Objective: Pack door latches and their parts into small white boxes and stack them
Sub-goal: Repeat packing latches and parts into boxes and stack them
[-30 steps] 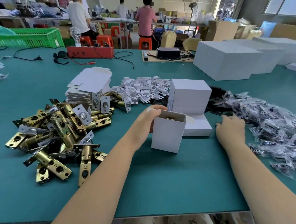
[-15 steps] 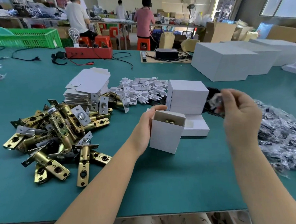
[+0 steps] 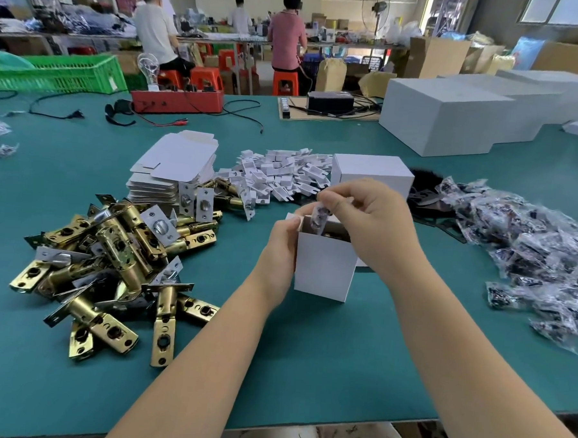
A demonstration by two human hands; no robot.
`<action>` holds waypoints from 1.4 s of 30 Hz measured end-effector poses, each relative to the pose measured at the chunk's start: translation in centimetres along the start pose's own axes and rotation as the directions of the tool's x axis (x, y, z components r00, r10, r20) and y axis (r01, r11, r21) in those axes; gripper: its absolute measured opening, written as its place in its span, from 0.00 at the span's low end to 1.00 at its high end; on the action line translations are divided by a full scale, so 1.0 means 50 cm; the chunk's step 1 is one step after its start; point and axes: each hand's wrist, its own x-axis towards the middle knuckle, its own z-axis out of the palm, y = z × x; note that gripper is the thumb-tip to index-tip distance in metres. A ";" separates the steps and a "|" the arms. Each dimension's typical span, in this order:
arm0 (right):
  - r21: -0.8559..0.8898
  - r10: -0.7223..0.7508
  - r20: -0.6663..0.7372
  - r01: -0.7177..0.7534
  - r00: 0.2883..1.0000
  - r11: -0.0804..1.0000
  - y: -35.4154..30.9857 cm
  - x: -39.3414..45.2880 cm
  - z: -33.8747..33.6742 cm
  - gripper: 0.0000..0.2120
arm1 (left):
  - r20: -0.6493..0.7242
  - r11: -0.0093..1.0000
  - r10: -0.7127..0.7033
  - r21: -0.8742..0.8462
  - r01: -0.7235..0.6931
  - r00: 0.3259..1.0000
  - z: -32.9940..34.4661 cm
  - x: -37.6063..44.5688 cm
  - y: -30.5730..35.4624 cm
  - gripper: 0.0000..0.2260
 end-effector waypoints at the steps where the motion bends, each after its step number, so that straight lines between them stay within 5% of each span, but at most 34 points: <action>1: 0.023 0.016 0.006 -0.016 1.000 1.000 0.000 0.001 0.001 0.05 | -0.003 1.000 -0.002 0.006 0.002 1.000 -0.001 -0.001 0.000 0.20; 8: -0.057 0.005 0.026 -0.004 1.000 0.998 0.006 -0.002 0.002 0.05 | -0.011 0.998 0.008 0.066 -0.008 1.000 -0.002 -0.002 0.000 0.20; 12: -0.247 -0.160 0.021 0.160 0.987 0.956 0.013 -0.025 0.012 0.03 | -0.047 0.995 -0.015 0.095 0.019 0.999 -0.003 -0.003 0.002 0.24; 15: -0.469 -0.329 0.067 0.321 0.942 0.823 0.029 -0.043 0.014 0.16 | -0.072 0.993 -0.066 0.092 0.073 0.995 -0.005 -0.005 0.005 0.27; 18: -0.571 -0.234 0.211 0.314 0.949 0.759 0.040 -0.048 0.012 0.28 | -0.064 0.995 -0.101 0.003 0.102 0.993 -0.005 -0.005 0.007 0.26; 20: -0.527 -0.261 0.219 0.339 0.940 0.779 0.046 -0.046 0.010 0.29 | -0.061 0.988 -0.133 -0.090 0.127 0.989 -0.015 -0.002 0.010 0.26; 22: -0.328 -0.275 0.055 0.278 0.960 0.903 0.061 -0.049 0.010 0.22 | -0.062 0.981 -0.157 -0.124 0.149 0.986 -0.026 0.000 0.014 0.26; 25: 0.162 0.009 -0.358 0.052 0.934 0.985 0.091 -0.074 0.019 0.11 | -0.089 0.984 -0.161 -0.092 0.153 0.983 -0.030 0.003 0.019 0.23; 27: 0.328 0.151 -0.422 -0.005 0.894 0.945 0.107 -0.091 0.027 0.07 | -0.106 0.991 -0.133 -0.027 0.131 0.985 -0.026 0.003 0.023 0.20; 31: 0.265 0.063 -0.419 0.056 0.906 0.963 0.113 -0.107 0.029 0.10 | -0.179 0.994 -0.052 0.082 0.067 0.983 -0.017 -0.001 0.023 0.27; 35: 0.129 -0.050 -0.432 0.117 0.901 0.985 0.111 -0.105 0.025 0.14 | -0.190 0.997 -0.020 0.066 0.033 0.981 -0.008 -0.002 0.026 0.24; 39: 0.003 -0.213 -0.392 0.233 0.895 0.973 0.109 -0.097 0.024 0.07 | -0.188 0.998 0.044 0.060 -0.033 0.981 -0.001 -0.006 0.028 0.24; 42: 0.077 -0.186 -0.315 0.221 0.931 0.972 0.106 -0.095 0.030 0.07 | -0.179 0.993 0.101 0.073 -0.089 0.979 0.003 -0.008 0.029 0.17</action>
